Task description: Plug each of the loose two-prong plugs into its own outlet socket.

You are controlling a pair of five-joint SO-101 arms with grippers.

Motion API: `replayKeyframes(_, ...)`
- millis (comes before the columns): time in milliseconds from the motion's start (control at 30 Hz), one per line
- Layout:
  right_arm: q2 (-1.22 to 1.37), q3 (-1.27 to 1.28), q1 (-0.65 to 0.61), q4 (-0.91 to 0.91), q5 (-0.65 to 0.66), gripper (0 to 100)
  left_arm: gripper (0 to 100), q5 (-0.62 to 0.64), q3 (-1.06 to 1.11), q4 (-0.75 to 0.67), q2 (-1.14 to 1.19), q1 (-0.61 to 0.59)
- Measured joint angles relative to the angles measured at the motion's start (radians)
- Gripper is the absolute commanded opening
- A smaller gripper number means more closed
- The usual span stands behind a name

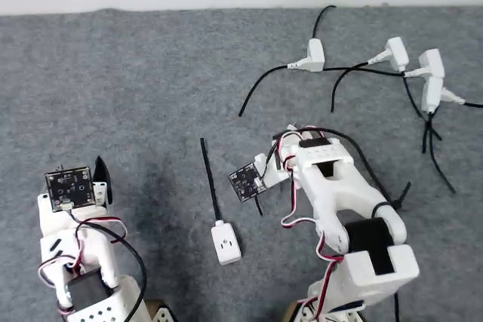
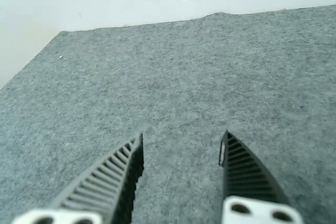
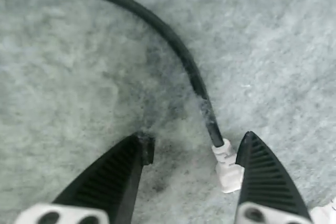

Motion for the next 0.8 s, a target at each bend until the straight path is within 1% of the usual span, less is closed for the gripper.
replayKeyframes(333, 0.092, -0.129, 0.0, -0.002, -0.005, 25.9, 23, -0.002, 0.0, 0.0, 0.0, 0.035)
replayKeyframes(733, 0.094, -0.135, 0.0, -0.002, -0.005, 25.9, 23, -0.002, 0.012, 0.0, 0.0, 0.04)
replayKeyframes(800, 0.084, -0.141, 0.0, 0.028, -0.006, 25.9, 23, -0.002, 0.014, 0.0, 0.0, 0.04)
